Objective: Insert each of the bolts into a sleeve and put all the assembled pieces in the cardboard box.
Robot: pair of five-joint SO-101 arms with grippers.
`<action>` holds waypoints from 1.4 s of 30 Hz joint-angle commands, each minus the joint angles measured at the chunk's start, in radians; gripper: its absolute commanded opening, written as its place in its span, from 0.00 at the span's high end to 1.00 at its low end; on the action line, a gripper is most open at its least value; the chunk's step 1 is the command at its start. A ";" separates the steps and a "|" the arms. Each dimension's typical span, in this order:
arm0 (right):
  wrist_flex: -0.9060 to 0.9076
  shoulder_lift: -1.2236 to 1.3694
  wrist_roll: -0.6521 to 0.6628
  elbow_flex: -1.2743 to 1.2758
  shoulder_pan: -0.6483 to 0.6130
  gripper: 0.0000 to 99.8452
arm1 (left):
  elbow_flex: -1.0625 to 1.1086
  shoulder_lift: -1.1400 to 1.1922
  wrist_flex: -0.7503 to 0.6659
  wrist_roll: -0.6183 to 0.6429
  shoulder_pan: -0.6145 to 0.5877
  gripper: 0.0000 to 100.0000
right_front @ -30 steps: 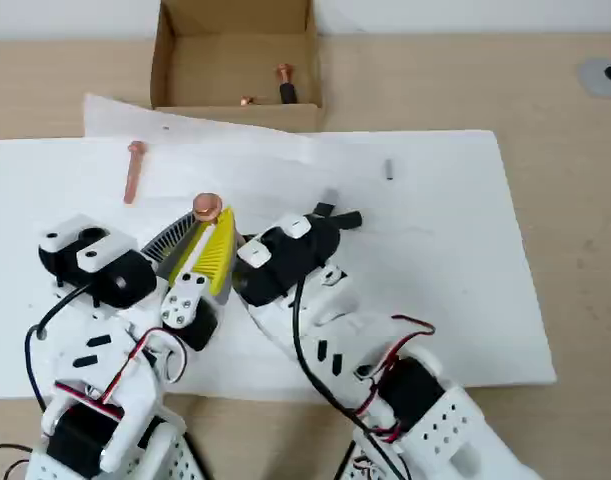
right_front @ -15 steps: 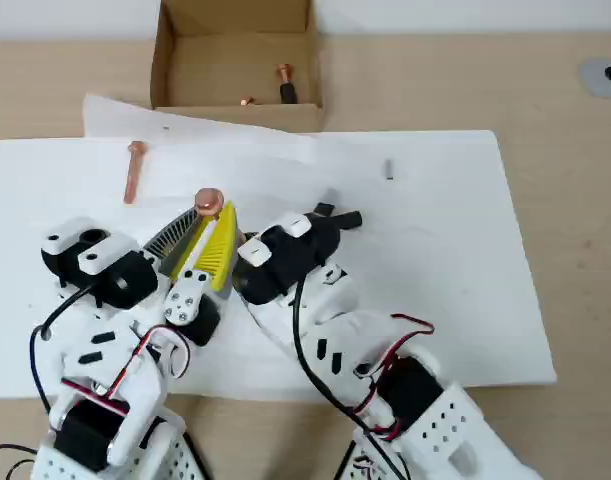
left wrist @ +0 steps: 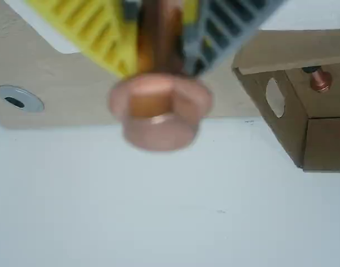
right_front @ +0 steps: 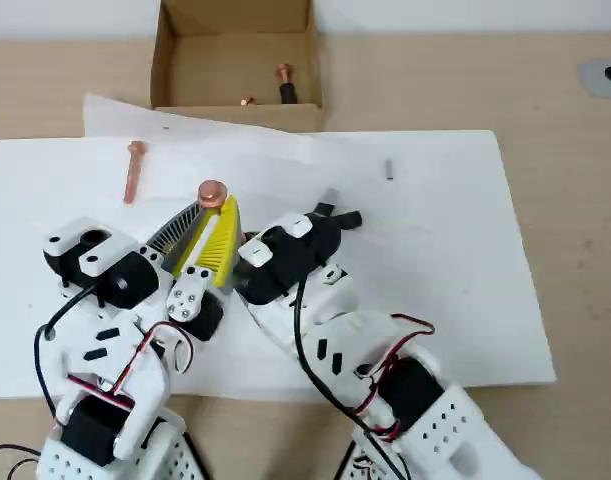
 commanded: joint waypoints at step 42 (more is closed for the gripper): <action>-0.041 -0.019 0.002 0.012 -0.008 0.99 | 0.072 -0.002 0.023 0.080 -0.006 0.99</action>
